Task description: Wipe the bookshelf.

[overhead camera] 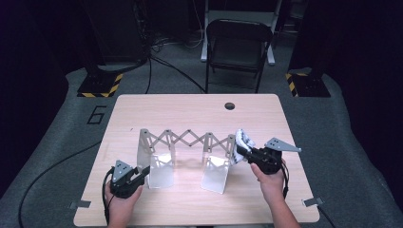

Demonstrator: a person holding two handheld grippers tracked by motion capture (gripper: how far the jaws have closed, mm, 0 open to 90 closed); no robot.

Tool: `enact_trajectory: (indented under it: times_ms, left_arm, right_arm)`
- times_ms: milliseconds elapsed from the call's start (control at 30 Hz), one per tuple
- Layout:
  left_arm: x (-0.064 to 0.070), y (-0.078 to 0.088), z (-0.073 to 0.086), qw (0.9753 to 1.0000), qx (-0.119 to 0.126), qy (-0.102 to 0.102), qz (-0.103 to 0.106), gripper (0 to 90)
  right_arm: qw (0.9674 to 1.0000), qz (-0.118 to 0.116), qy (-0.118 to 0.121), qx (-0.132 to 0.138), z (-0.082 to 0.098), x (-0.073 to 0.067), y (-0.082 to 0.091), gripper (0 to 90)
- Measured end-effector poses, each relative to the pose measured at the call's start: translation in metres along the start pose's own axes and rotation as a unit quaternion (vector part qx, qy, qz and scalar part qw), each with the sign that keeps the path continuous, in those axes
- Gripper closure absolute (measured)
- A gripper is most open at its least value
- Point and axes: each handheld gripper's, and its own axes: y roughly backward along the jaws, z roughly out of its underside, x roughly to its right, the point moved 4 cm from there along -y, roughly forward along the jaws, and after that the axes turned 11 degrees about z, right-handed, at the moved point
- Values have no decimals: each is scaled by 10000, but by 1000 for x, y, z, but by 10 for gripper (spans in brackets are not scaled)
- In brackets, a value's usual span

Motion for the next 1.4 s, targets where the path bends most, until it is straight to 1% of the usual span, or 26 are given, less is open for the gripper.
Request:
enact_trajectory:
  times_ms: [100,167,200,233,300,333,367,400,467,500,600,633,667,700,767,833,933,1033,1100,1167,1233,1267,1300,1333,1367,1400]
  left_arm:
    - [0,0,0,10000,9,-8,0,693]
    - [0,0,0,10000,16,4,7,693]
    - [0,0,0,10000,11,4,11,693]
    - [0,0,0,10000,15,-2,7,692]
    - [0,0,1,10000,22,7,11,693]
    - [0,0,1,10000,23,10,12,692]
    - [0,0,1,10000,13,11,16,692]
    - [0,0,1,10000,19,15,13,692]
    - [0,0,1,10000,13,18,11,693]
    - [0,0,1,10000,13,18,11,692]
    - [0,1,1,10000,4,14,15,692]
    - [0,1,1,10000,3,11,16,692]
    - [0,1,1,10000,-13,2,18,692]
    - [0,1,1,10000,-13,2,18,692]
    - [0,1,1,10000,-13,4,19,692]
    - [1,1,1,10000,-16,5,17,693]
    - [1,1,1,10000,-5,6,12,693]
    - [1,1,1,10000,-11,0,20,693]
    - [2,0,1,10000,12,-22,3,691]
    - [2,0,1,10000,-40,-44,8,690]
    - [2,0,1,10000,-53,-52,11,690]
    - [2,0,2,10000,-63,-61,24,690]
    - [2,0,2,10000,-63,-61,24,690]
    - [2,0,2,10000,-65,-64,27,690]
    - [2,0,2,10000,-65,-64,27,690]
    - [2,0,2,10000,-56,-66,23,690]
  right_arm:
    - [10000,9,46,-25,-2,2,-5,775]
    - [9998,51,61,-181,7,4,-11,775]
    - [9998,51,61,-181,7,4,-11,775]
    - [9996,64,24,-263,13,5,-14,775]
    - [9986,42,-166,-490,29,8,-18,775]
    - [9971,73,-183,-739,48,11,-24,775]
    - [9971,73,-183,-739,48,11,-24,775]
    - [9947,130,-153,-1009,65,11,-28,775]
    - [9942,105,-199,-1050,70,11,-27,775]
    - [9942,105,-199,-1050,70,11,-27,775]
    - [9979,-99,-265,-591,41,0,-7,775]
    - [9979,-99,-265,-591,41,0,-7,775]
    - [9993,-238,-169,-250,24,-10,7,774]
    - [9993,-238,-169,-250,24,-10,7,774]
    - [9994,-351,-51,3,12,-20,20,774]
    - [9992,-386,36,42,12,-25,25,774]
    - [9992,-369,73,-124,25,-27,21,774]
    - [9981,-359,-103,-497,50,-22,8,774]
    - [9959,-273,-97,-854,71,-18,-3,774]
    - [9927,-161,-149,-1182,83,-15,-12,773]
    - [9922,-152,-198,-1222,86,-11,-15,773]
    - [9927,-156,-322,-1150,82,-12,-13,773]
    - [9927,-156,-322,-1150,82,-12,-13,773]
    - [9940,-242,-421,-979,72,-16,-6,772]
    - [9940,-242,-421,-979,72,-16,-6,772]
    - [9952,-307,-446,-816,64,-20,1,773]
